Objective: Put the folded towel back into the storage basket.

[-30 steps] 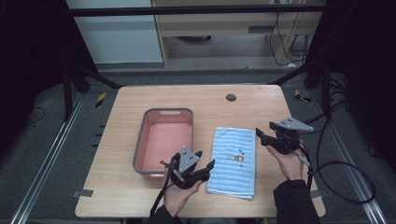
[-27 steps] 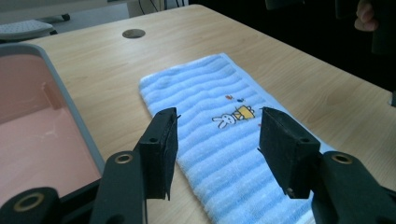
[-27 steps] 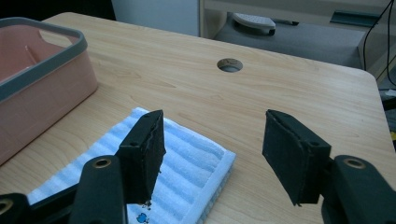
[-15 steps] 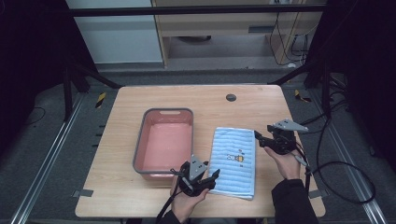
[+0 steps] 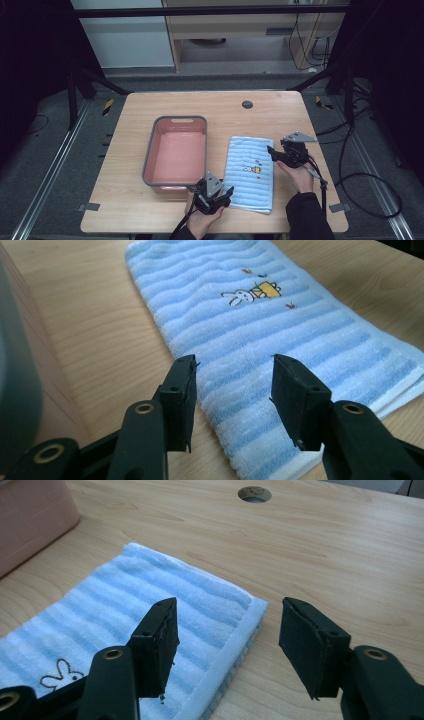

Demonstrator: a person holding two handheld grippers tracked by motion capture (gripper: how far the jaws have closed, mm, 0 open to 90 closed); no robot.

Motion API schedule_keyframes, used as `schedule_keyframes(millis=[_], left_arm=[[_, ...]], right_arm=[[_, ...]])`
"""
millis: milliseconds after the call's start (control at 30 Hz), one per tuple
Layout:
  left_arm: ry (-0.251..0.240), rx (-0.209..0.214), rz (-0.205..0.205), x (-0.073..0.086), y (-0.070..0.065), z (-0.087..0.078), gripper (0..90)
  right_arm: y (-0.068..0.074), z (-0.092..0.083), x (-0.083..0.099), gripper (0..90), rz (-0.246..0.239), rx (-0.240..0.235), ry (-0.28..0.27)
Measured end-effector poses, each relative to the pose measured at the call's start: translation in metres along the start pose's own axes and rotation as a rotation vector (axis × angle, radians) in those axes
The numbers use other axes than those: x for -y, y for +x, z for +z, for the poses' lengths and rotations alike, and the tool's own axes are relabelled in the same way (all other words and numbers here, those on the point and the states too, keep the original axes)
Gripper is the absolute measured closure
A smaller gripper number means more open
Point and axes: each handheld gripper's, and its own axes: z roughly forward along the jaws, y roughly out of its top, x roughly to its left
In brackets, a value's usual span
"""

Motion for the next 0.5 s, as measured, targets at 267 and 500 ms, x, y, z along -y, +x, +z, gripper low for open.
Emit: schedule_keyframes(millis=[267,500], left_arm=[[0.040,-0.020,0.001,0.008,-0.002,0.010,54.3],[0.069,-0.020,-0.021,0.015,0.000,0.016,57.2]], right_arm=[[-0.001,0.014,0.006,41.9,0.005,0.006,0.043],[0.003,0.025,0.012,45.1,0.008,-0.007,0.094]])
